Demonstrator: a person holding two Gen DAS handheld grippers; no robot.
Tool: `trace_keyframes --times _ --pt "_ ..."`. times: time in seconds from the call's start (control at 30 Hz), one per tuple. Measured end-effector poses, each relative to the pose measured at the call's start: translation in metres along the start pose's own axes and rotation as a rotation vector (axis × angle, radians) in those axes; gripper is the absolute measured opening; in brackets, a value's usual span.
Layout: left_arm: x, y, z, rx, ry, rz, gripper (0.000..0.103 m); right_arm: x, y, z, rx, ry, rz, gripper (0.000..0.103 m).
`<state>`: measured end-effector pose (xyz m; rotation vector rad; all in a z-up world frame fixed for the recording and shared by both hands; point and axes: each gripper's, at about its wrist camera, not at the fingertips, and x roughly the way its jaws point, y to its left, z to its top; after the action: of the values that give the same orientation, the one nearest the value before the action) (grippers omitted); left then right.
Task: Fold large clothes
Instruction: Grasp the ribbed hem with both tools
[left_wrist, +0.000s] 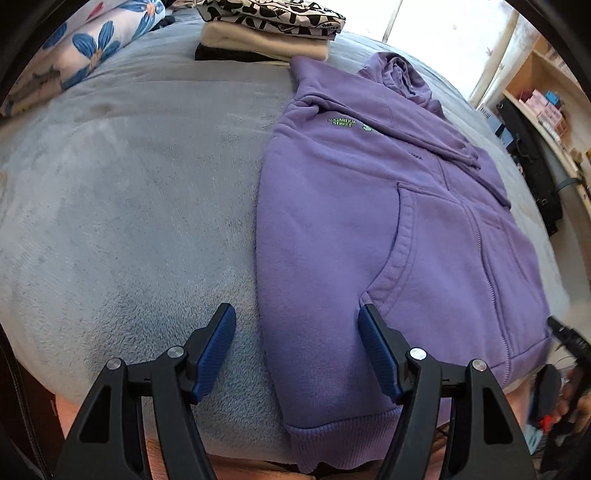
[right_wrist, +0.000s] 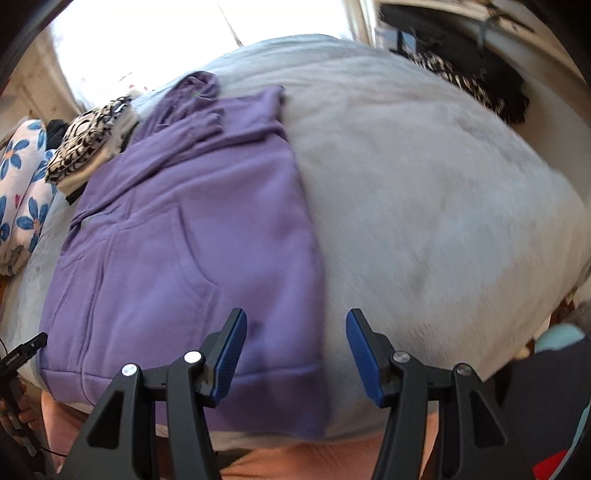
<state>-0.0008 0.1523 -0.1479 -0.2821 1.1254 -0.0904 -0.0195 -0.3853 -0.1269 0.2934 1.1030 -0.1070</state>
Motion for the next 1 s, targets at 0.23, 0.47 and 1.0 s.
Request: trace_keyframes --times 0.23,0.47,1.0 --pt "0.003 0.0 -0.005 0.028 0.049 -0.106 0.07 0.009 -0.011 -0.003 0.027 0.031 0.077 0.056" --pt "0.015 -0.011 -0.011 0.073 0.074 -0.158 0.09 0.017 0.009 -0.008 -0.072 0.049 0.164 0.043" --pt "0.022 -0.028 -0.009 0.064 0.049 -0.135 0.038 0.03 0.017 -0.006 -0.104 0.062 0.166 0.016"
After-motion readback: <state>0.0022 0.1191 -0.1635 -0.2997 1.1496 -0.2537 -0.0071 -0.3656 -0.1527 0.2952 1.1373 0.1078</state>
